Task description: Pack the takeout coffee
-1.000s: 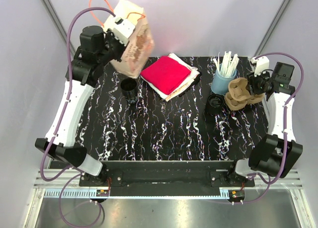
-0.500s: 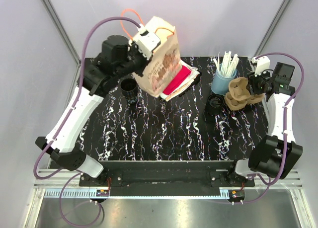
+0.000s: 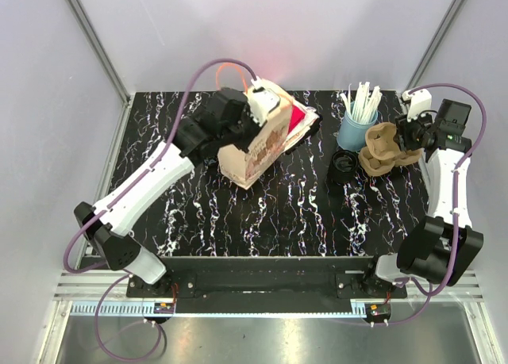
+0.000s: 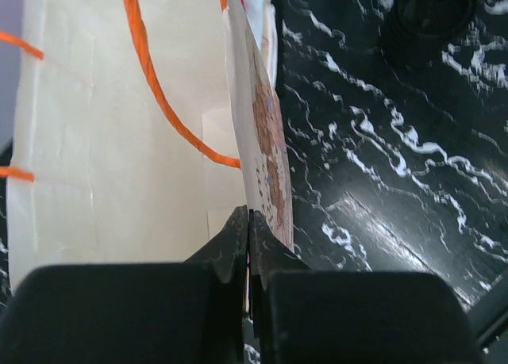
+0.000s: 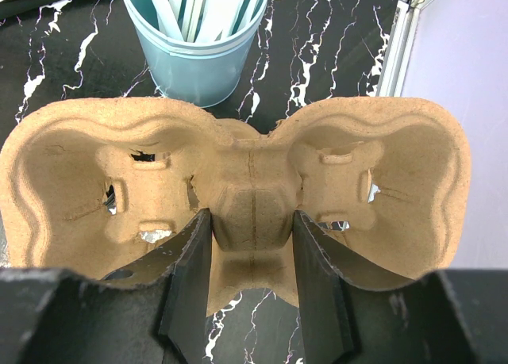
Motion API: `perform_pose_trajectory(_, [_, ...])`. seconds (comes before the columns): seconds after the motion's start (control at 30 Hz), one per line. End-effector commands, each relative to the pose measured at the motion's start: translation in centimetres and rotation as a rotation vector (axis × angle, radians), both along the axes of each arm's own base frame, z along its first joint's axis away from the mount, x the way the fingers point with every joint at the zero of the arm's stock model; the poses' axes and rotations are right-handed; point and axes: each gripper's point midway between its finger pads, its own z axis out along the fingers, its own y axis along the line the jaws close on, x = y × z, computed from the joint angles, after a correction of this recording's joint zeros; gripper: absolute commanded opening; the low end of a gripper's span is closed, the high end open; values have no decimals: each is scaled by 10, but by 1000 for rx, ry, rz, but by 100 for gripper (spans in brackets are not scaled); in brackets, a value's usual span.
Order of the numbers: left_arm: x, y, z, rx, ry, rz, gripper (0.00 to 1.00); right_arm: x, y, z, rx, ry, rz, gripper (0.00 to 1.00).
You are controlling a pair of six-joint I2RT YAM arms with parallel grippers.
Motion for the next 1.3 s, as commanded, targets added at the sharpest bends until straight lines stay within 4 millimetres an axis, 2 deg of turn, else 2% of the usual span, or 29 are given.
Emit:
perform_pose_trajectory(0.0, [-4, -11, -19, -11, 25, 41, 0, 2, -2, 20, -21, -66, -13, 40])
perform_pose_trajectory(0.13, [-12, -13, -21, -19, 38, 41, 0, 2, -2, 21, -20, -68, -13, 40])
perform_pose_trajectory(0.4, [-20, -4, -5, -53, 11, 77, 0, 2, -4, 20, -22, -67, -23, 40])
perform_pose_trajectory(0.67, [-41, 8, -15, -45, 17, 93, 0, -4, -3, 26, -25, -80, -38, 40])
perform_pose_trajectory(0.87, [-51, 17, 2, -77, -15, 85, 0, -9, -1, 24, -12, -78, -47, 39])
perform_pose_trajectory(0.97, [-56, 20, 4, -94, -12, 80, 0, -12, 1, 26, -8, -82, -53, 40])
perform_pose_trajectory(1.27, [-72, 21, -35, -66, 67, 59, 0, -21, 3, 29, -6, -89, -69, 40])
